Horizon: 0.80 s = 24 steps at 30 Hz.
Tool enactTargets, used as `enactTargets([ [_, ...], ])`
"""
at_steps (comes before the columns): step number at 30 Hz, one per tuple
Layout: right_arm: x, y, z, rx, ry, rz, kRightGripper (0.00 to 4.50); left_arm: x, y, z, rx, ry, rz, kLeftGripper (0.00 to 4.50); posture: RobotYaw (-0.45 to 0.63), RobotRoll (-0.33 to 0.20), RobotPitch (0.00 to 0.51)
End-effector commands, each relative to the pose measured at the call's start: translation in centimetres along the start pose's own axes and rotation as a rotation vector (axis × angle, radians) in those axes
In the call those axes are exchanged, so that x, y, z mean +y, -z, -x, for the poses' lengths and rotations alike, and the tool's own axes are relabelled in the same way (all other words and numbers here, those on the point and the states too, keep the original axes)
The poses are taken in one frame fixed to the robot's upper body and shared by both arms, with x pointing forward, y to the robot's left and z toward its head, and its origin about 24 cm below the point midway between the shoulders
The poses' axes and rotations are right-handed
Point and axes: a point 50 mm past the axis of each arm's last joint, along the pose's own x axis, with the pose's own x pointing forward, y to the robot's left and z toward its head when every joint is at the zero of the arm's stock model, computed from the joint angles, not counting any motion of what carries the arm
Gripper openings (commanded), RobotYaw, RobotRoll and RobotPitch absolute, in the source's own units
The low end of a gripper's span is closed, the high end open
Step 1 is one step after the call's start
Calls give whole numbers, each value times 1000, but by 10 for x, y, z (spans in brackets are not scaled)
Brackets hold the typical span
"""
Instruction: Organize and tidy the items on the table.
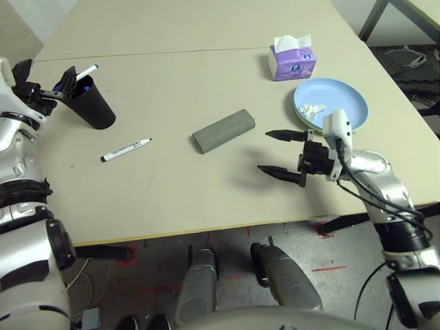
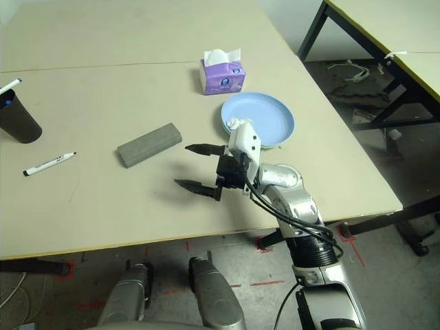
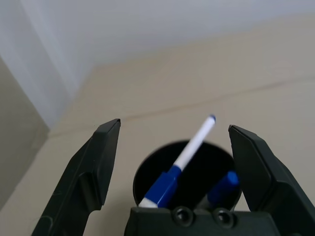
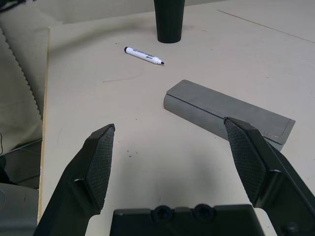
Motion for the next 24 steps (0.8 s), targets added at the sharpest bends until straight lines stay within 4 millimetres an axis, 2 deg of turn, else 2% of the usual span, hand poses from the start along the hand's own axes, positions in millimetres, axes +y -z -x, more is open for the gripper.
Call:
enactTargets([
  [1,0,0,1,3,-6,0,4500,12,-22,-3,87,70,-60,4458,-175,0,229],
  [5,4,2,-1,1,-12,1,4500,29,-61,-3,231,189,-107,4458,-177,0,229],
  [11,8,6,-4,0,-29,1,4500,37,-88,3,415,316,-140,4458,-177,0,230],
  [15,9,6,-5,-7,-30,1,4500,43,-90,12,568,383,-153,4458,-181,0,228],
  [18,10,5,-6,-12,-31,3,4500,51,-84,19,658,370,-176,4458,-184,0,225],
  [24,14,8,-7,-10,-48,6,4500,60,-74,21,671,264,-175,4458,-187,0,222],
])
